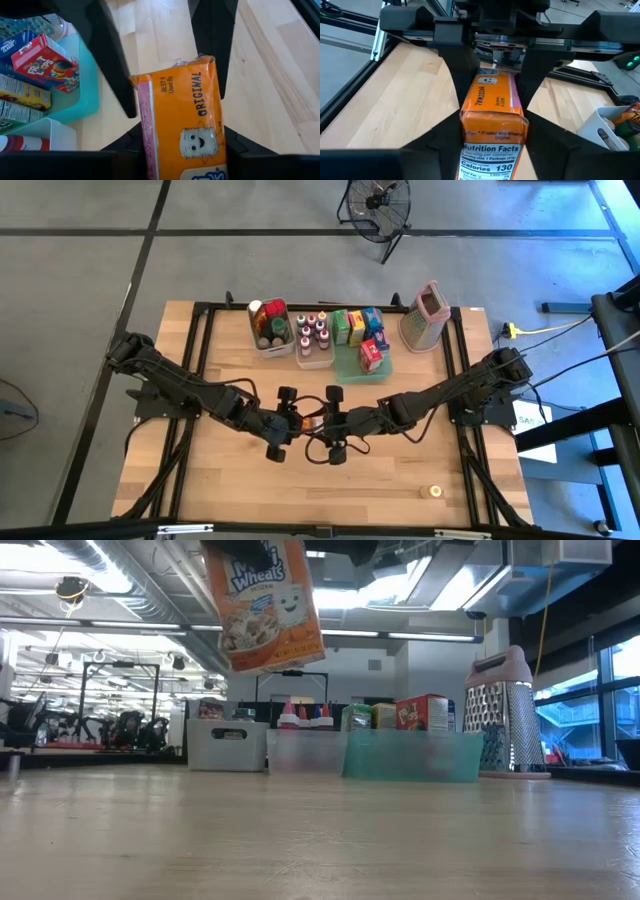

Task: Pick & Place Kitchen Items
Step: Put the orange cereal box into the green bin

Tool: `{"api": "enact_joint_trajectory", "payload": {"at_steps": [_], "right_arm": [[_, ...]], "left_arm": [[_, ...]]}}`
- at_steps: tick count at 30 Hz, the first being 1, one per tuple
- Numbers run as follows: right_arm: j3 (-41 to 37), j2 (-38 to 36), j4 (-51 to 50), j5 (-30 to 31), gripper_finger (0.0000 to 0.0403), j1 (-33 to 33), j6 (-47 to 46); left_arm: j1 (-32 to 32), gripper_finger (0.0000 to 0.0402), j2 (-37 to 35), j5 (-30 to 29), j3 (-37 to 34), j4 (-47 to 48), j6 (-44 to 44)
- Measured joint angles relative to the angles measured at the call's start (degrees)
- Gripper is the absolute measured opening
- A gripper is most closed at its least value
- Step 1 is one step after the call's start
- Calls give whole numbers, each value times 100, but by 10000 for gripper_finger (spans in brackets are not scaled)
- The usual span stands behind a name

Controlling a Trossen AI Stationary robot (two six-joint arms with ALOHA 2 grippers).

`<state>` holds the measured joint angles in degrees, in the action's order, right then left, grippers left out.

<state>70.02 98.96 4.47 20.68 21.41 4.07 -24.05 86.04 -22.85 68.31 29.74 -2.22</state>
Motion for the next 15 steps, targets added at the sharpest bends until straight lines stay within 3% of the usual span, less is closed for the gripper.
{"api": "enact_joint_trajectory", "payload": {"at_steps": [7, 15], "right_arm": [[0, 0, -63, 10, 136, 2, 1], [0, -7, -87, 10, 128, 4, 1]], "left_arm": [[26, 129, 0, 9, 0, 4, -4], [24, 136, 0, 10, -9, -102, 24]]}}
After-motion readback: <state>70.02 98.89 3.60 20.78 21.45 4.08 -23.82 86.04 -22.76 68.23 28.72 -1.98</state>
